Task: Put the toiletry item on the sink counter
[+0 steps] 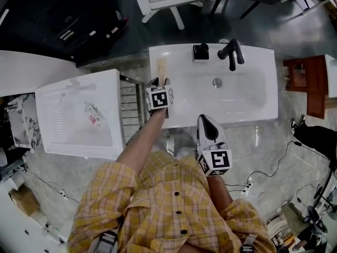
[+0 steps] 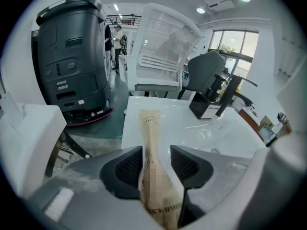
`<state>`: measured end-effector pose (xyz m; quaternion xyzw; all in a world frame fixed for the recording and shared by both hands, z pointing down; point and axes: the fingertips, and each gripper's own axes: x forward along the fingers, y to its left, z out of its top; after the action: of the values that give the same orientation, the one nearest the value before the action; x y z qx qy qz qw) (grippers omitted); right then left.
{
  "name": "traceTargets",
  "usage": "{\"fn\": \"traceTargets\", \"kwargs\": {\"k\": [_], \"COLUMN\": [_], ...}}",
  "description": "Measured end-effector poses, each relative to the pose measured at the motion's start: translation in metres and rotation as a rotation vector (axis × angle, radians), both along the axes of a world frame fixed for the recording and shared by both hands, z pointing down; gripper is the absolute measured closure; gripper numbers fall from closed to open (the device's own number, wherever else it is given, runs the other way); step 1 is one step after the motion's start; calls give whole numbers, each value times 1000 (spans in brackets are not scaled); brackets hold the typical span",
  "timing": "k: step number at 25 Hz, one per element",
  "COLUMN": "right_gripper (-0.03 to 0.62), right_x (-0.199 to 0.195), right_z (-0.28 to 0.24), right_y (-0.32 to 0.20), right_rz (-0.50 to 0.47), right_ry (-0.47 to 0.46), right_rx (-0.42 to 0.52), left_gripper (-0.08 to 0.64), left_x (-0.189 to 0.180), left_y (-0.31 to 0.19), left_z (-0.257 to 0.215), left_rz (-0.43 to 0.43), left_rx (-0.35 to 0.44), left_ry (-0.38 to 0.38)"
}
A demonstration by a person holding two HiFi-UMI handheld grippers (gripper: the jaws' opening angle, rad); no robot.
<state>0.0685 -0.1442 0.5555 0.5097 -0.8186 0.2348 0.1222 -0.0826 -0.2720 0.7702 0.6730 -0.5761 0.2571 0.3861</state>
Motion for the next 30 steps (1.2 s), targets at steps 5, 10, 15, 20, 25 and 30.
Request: {"fn": "traceTargets", "kwargs": {"k": [5,10,15,20,25,30], "right_gripper": [591,591,591,591,591,591], "right_x": [4,11,11,8,4,1], "right_z": [1,-2,-8,-18,-29,-40], "right_y": [1,-2,-3,-4,-7,-13], "right_rz": [4,16,15,17,14,14], "right_ry": [-1,-1,-1,-15,-15,-20], "right_rx": [2,12,32,54,77,100], "left_gripper": [345,344,339,339,339,354], "left_x": [-1,-1,-3,-9,-11,-9], "left_y": [1,1,4,7,12,17], "left_z": [-2,-14,-26,-46,-70,-101], "left_rz": [-16,-14,-13,-24,-28,-10], "left_rx": [7,28,49,84,113,163], "left_ry": [8,32,39,54,83,102]}}
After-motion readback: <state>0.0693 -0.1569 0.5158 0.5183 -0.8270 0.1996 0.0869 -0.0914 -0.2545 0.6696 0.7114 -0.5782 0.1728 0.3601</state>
